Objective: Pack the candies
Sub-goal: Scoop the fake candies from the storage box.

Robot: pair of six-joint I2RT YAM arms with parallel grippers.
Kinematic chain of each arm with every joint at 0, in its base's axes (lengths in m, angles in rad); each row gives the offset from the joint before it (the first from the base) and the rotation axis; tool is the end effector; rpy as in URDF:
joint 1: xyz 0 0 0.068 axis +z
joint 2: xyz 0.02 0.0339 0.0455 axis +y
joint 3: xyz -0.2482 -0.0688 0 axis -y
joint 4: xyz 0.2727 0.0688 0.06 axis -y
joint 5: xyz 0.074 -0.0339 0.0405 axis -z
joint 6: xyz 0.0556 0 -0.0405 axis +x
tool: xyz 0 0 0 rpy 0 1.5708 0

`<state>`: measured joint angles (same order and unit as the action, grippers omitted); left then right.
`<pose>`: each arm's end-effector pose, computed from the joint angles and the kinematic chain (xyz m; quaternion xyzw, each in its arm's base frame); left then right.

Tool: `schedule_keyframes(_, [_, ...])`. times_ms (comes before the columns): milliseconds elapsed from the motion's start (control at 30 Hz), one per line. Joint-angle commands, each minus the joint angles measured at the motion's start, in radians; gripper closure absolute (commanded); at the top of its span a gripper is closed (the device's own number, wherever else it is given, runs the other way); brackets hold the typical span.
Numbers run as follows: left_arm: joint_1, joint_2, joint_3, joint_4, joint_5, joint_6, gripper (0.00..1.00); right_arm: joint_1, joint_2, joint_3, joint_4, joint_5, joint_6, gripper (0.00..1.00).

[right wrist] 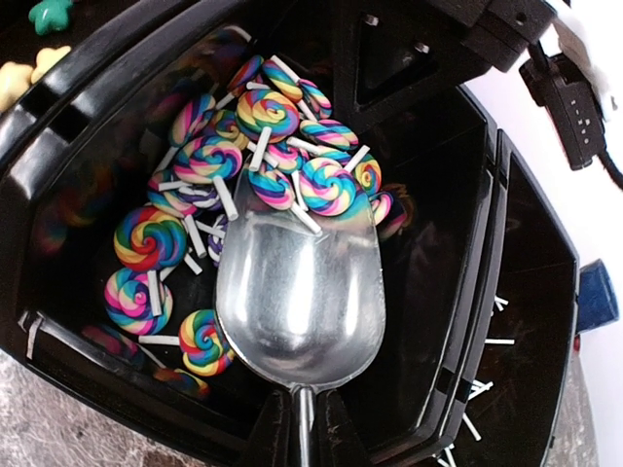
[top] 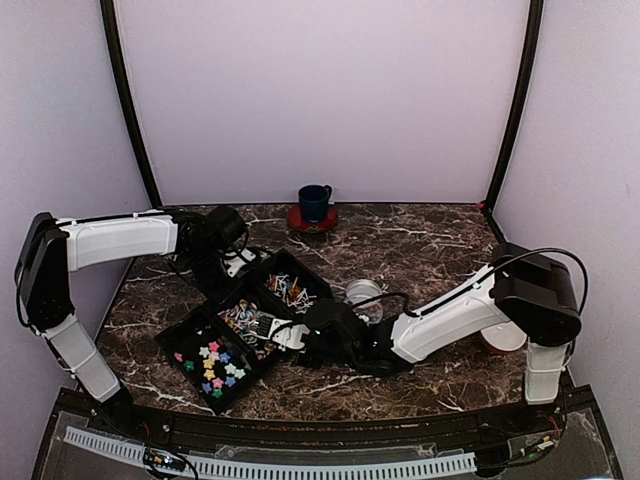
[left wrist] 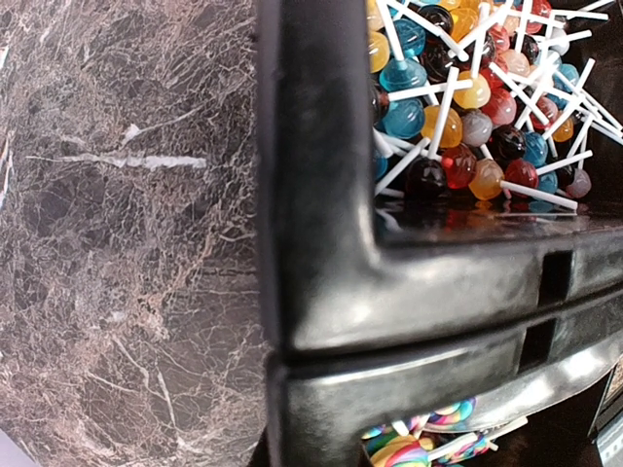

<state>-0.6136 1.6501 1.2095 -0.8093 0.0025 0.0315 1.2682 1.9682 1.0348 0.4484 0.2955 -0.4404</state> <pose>0.2884 -0.2033 0.1759 0.3131 0.9362 -0.0470 0.1527 0.1463 0.4143 0.0996 -0.5887 0.6135 0.0901 0.5185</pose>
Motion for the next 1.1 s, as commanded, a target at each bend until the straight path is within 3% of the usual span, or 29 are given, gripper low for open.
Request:
schedule_keyframes(0, [-0.017,-0.126,0.058,0.101,0.290,-0.052,1.00,-0.006,0.028,0.012,0.201,-0.006,0.145,1.00])
schedule_keyframes(167, [-0.014,-0.131,0.049,0.109,0.280,-0.065,1.00,-0.007,0.022,0.005,0.240,0.066,0.222,1.00])
schedule_keyframes(433, [-0.011,-0.133,0.037,0.111,0.271,-0.068,1.00,-0.009,-0.002,-0.009,0.256,0.021,0.284,1.00])
schedule_keyframes(533, [-0.008,-0.135,0.026,0.116,0.273,-0.070,1.00,-0.015,-0.027,-0.050,0.299,-0.073,0.308,1.00])
schedule_keyframes(600, [-0.008,-0.137,0.016,0.122,0.277,-0.070,1.00,-0.013,-0.031,-0.056,0.295,-0.107,0.267,1.00])
schedule_keyframes(700, [-0.008,-0.136,0.005,0.128,0.285,-0.065,1.00,0.018,-0.017,-0.054,0.272,-0.042,0.066,1.00])
schedule_keyframes(933, [-0.008,-0.135,0.000,0.124,0.284,-0.047,1.00,0.032,-0.018,-0.015,0.150,0.012,-0.227,1.00])
schedule_keyframes(1067, [-0.008,-0.144,0.069,0.049,0.157,-0.066,1.00,0.017,-0.018,0.164,-0.203,-0.031,-0.098,1.00])
